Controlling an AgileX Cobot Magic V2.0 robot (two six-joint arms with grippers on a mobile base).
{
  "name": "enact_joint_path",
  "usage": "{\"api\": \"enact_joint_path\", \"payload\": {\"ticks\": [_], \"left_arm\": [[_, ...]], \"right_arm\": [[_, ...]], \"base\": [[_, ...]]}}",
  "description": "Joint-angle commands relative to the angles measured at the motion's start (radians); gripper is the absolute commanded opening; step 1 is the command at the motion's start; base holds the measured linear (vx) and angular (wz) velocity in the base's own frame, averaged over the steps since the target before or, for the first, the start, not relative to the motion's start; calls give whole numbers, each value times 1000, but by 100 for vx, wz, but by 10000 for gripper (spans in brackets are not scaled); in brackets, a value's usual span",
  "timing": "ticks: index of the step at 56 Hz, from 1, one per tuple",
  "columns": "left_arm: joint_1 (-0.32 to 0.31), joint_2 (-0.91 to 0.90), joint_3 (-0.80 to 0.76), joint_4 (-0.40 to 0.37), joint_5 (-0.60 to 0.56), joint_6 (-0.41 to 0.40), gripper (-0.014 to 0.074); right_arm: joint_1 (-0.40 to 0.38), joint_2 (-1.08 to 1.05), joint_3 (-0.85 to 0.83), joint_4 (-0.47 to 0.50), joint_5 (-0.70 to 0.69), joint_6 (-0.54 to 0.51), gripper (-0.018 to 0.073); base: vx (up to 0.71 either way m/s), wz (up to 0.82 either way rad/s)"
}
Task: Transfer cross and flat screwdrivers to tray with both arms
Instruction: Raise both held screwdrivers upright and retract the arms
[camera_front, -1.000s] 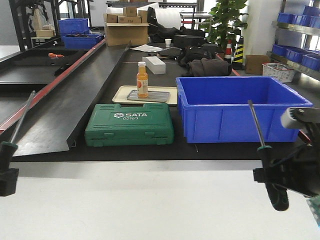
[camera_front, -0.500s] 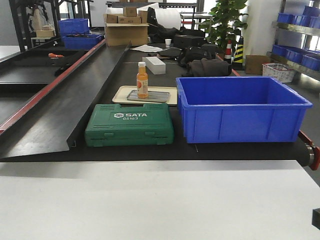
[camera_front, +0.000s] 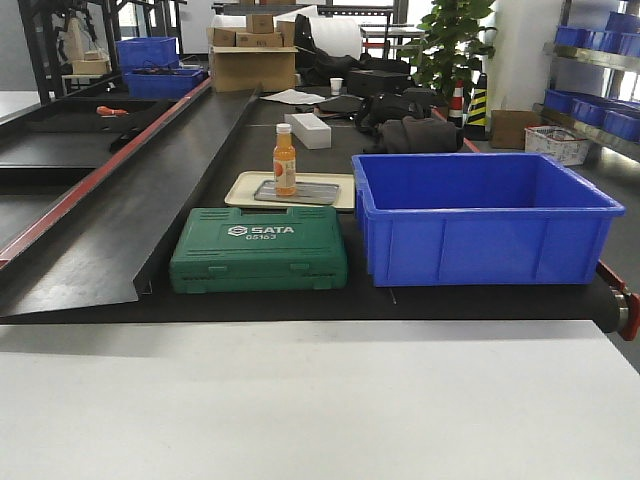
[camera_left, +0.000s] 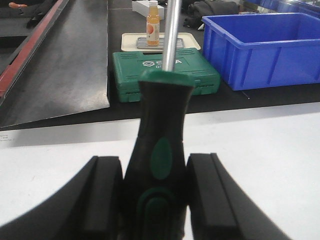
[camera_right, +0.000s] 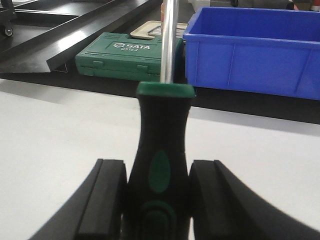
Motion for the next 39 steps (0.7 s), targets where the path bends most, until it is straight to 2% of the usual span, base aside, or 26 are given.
{"api": "enact_joint_path", "payload": {"ticks": [1,39], "left_arm": [[-5,3,-28,-10,-94,-1,-6],[-5,3,-28,-10,-95,-1,-6]], "right_arm": [[-3,2,-30,20,-77,2,-8],[-3,2,-30,19,-77,-3,-8]], "base": [[0,0],[0,0]]}}
